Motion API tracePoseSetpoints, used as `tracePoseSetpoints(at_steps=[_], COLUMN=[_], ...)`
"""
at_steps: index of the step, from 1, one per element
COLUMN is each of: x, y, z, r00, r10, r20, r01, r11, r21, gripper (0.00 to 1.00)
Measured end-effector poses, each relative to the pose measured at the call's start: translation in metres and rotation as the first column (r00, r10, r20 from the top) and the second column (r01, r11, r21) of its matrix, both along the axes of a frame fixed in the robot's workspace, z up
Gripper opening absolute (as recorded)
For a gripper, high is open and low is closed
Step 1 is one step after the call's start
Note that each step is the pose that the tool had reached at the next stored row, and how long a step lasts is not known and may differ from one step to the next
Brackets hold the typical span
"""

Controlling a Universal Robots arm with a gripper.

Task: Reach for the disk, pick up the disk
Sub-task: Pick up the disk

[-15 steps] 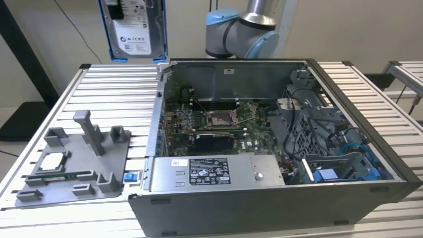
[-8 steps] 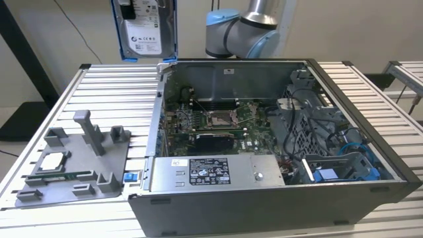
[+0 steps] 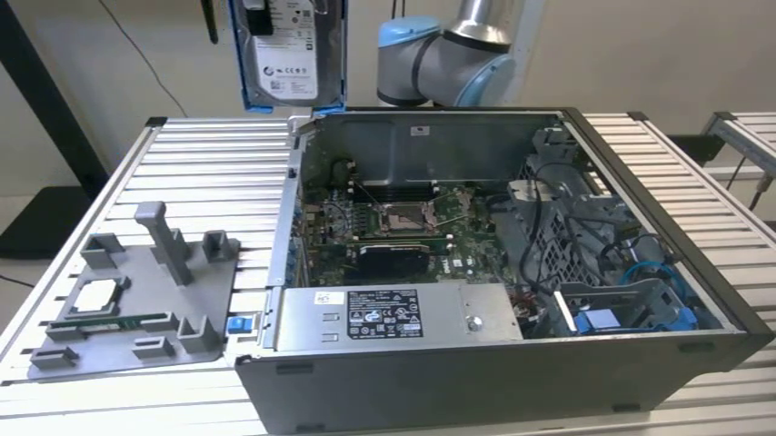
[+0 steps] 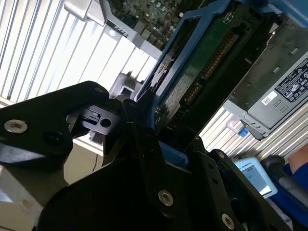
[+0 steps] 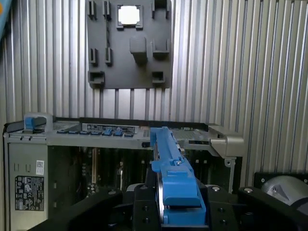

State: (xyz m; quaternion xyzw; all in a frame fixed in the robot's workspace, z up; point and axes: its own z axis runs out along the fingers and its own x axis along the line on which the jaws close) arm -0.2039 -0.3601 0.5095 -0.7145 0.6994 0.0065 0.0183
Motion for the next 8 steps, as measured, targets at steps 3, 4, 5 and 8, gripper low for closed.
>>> tracePoseSetpoints(at_steps=[3,4,5,8], x=[0.008,0.011,0.013,0.021], y=[0.0000,0.0000,0.0000,0.0000], z=[0.0001,0.0000,0.0000,0.0001], r00=[1.0000,1.0000,1.0000,1.0000], r10=[0.000,0.000,0.000,0.000], r20=[-0.0001,-0.0001,-0.0001,-0.0001], r01=[0.000,0.000,0.000,0.000], r11=[1.0000,1.0000,1.0000,1.0000], r21=[-0.0001,-0.0001,-0.0001,-0.0001], gripper=[0.00,0.00,0.00,0.00])
